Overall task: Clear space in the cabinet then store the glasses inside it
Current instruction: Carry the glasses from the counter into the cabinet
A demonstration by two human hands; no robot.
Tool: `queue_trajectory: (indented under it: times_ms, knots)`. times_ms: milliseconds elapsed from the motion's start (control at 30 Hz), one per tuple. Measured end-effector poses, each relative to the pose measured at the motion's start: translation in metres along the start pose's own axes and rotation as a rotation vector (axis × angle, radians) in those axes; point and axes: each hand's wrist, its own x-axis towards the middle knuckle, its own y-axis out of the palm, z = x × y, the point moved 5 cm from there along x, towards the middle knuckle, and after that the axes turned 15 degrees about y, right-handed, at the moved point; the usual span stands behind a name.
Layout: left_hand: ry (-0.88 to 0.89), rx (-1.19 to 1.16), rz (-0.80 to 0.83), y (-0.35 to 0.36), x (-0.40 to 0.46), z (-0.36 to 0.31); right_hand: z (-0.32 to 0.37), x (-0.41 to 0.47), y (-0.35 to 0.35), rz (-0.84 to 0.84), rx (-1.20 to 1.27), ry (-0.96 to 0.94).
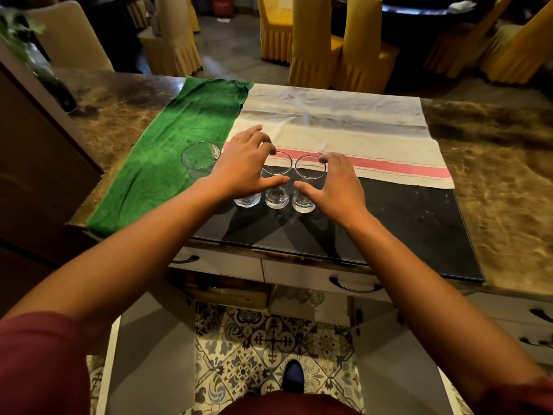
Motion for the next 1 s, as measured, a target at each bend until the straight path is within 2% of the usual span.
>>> queue_trajectory:
  times_ms: [433, 700, 1000]
  knots:
    - [-0.014, -0.026, -0.029, -0.003, -0.002, -0.006, 0.01, -0.002, -0.005, 0.039, 0.008, 0.111]
    - [0.006, -0.118, -0.195, -0.015, -0.014, -0.016, 0.024, -0.005, -0.033, -0.015, 0.042, 0.106]
    - [0.055, -0.323, -0.369, -0.07, -0.03, -0.03, 0.044, -0.037, -0.07, -0.075, 0.115, 0.069]
